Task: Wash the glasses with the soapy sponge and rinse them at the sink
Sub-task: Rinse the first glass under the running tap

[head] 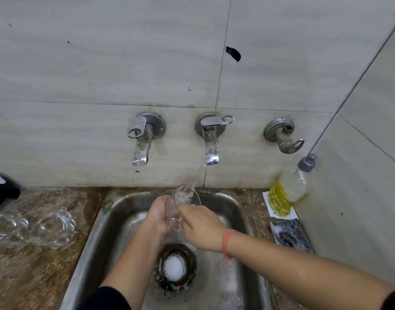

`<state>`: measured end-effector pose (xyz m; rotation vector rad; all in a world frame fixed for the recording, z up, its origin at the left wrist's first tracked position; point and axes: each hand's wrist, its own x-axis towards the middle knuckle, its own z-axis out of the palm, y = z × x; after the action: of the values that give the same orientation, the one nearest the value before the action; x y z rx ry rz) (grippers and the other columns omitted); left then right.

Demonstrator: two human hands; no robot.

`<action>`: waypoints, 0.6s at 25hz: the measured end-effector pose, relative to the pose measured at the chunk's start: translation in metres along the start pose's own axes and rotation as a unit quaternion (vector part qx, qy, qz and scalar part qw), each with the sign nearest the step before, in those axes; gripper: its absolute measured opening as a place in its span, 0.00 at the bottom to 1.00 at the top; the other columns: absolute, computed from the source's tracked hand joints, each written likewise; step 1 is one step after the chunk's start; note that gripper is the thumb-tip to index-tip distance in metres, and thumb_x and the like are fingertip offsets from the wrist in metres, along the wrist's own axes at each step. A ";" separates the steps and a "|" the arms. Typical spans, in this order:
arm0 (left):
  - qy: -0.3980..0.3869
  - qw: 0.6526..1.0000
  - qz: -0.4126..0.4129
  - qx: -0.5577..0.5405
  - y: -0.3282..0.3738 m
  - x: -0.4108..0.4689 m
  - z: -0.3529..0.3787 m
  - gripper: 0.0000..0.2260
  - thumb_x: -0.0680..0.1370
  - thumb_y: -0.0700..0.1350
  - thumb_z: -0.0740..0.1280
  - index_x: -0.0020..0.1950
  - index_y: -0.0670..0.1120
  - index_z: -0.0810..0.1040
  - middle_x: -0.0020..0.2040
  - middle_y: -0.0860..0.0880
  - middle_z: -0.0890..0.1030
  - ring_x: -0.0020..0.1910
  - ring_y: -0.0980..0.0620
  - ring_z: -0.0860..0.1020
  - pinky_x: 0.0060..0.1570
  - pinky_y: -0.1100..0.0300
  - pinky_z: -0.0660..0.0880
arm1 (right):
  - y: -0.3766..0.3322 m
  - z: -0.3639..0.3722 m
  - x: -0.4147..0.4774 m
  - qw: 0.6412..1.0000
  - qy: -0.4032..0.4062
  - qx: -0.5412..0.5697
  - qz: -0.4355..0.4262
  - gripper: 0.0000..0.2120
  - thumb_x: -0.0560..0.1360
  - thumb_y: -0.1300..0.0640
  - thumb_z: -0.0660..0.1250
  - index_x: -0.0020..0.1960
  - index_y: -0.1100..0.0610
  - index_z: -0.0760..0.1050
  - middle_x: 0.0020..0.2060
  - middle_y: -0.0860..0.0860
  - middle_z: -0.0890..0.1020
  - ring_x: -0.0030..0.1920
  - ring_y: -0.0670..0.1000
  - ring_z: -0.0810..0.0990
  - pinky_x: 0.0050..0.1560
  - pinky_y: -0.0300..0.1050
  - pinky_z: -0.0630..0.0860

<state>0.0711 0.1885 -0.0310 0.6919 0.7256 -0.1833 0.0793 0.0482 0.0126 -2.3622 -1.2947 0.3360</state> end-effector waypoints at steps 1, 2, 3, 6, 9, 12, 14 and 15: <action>-0.009 1.000 -0.004 0.009 0.000 -0.002 0.000 0.15 0.75 0.40 0.57 0.35 0.37 0.79 0.29 0.44 0.77 0.25 0.48 0.77 0.24 0.64 0.73 | 0.010 -0.002 -0.004 0.997 0.020 -0.035 -0.062 0.12 0.76 0.57 0.57 0.56 0.58 0.72 0.51 0.57 0.81 0.55 0.57 0.77 0.60 0.51 0.71; -0.019 1.000 -0.014 0.007 0.001 -0.006 0.001 0.13 0.74 0.40 0.58 0.38 0.36 0.80 0.32 0.42 0.79 0.28 0.47 0.79 0.28 0.62 0.75 | 0.027 -0.004 -0.007 0.980 0.058 -0.121 -0.145 0.09 0.77 0.57 0.59 0.54 0.57 0.74 0.52 0.55 0.81 0.57 0.54 0.77 0.66 0.54 0.68; -0.038 0.999 -0.026 0.005 0.001 -0.008 0.000 0.13 0.74 0.41 0.60 0.43 0.35 0.81 0.36 0.41 0.80 0.32 0.46 0.80 0.32 0.59 0.77 | 0.044 -0.005 -0.006 0.949 0.104 -0.206 -0.217 0.07 0.77 0.57 0.60 0.52 0.56 0.76 0.52 0.53 0.82 0.58 0.51 0.77 0.70 0.57 0.64; -0.057 0.997 -0.059 0.010 0.000 -0.013 0.003 0.12 0.72 0.43 0.63 0.45 0.36 0.81 0.40 0.41 0.81 0.36 0.44 0.82 0.37 0.54 0.81 | 0.058 -0.010 -0.003 0.924 0.179 -0.212 -0.262 0.08 0.77 0.61 0.60 0.41 0.58 0.75 0.40 0.52 0.80 0.47 0.52 0.79 0.70 0.57 0.64; -0.100 0.995 -0.016 0.018 -0.004 -0.021 0.013 0.12 0.74 0.43 0.63 0.48 0.36 0.81 0.43 0.39 0.83 0.39 0.43 0.83 0.36 0.49 0.81 | 0.029 -0.015 0.006 0.979 0.183 0.030 -0.088 0.13 0.79 0.57 0.55 0.38 0.58 0.72 0.33 0.52 0.75 0.37 0.52 0.74 0.49 0.47 0.73; -0.144 0.983 0.072 0.090 -0.007 -0.025 0.024 0.12 0.74 0.44 0.66 0.51 0.37 0.81 0.46 0.40 0.83 0.42 0.46 0.82 0.43 0.54 0.81 | 0.022 -0.028 0.009 0.914 0.123 0.350 0.164 0.18 0.82 0.60 0.53 0.35 0.55 0.70 0.29 0.51 0.75 0.29 0.46 0.74 0.36 0.40 0.73; -0.182 0.967 0.091 0.152 -0.003 -0.033 0.034 0.11 0.75 0.44 0.62 0.45 0.37 0.79 0.39 0.40 0.80 0.38 0.47 0.79 0.42 0.56 0.79 | 0.029 -0.031 0.007 0.831 0.102 0.484 0.254 0.18 0.82 0.61 0.52 0.36 0.58 0.70 0.26 0.52 0.74 0.24 0.44 0.74 0.28 0.34 0.72; -0.210 0.957 0.091 0.178 -0.002 -0.035 0.040 0.11 0.76 0.44 0.60 0.43 0.37 0.76 0.37 0.40 0.77 0.36 0.46 0.76 0.41 0.55 0.76 | 0.033 -0.032 0.005 0.805 0.100 0.517 0.273 0.17 0.82 0.62 0.52 0.36 0.59 0.70 0.24 0.53 0.74 0.22 0.44 0.73 0.26 0.33 0.70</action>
<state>0.0659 0.1589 0.0130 1.0206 0.2171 -0.2857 0.1195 0.0290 0.0255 -1.6400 -0.1367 0.7140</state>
